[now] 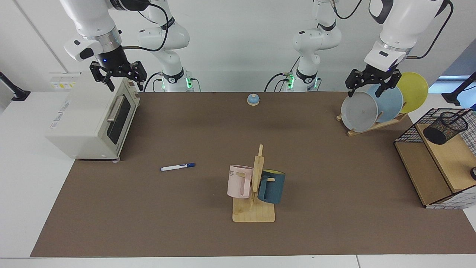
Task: Put markers into pen holder
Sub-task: 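Move the right gripper toward the blue-capped white marker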
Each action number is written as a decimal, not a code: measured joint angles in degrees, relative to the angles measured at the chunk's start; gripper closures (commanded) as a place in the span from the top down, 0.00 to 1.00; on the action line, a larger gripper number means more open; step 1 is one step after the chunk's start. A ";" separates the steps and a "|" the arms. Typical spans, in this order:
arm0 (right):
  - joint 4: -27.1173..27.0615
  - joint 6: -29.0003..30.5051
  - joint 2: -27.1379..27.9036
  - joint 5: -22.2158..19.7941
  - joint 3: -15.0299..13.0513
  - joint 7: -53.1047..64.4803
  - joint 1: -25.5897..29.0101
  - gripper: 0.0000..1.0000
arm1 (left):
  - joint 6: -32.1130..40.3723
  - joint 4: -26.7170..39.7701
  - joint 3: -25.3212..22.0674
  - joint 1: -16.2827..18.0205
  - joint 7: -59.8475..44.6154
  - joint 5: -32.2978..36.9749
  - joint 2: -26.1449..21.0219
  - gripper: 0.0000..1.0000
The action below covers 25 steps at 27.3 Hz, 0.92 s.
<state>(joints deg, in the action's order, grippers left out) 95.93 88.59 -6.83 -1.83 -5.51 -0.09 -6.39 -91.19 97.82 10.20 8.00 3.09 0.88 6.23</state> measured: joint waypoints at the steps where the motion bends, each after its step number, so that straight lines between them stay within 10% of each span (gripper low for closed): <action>1: 0.00 0.00 0.00 0.00 0.00 0.00 0.00 1.00 | 0.00 0.00 0.00 0.00 0.00 0.00 0.00 1.00; 25: -0.51 1.08 -0.04 0.05 0.30 0.02 -0.27 1.00 | 0.00 0.00 0.00 0.00 0.00 0.00 0.00 1.00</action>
<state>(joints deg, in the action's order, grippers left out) 95.42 89.67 -6.87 -1.77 -5.21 -0.08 -6.66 -91.20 97.82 10.20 8.00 3.09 0.88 6.23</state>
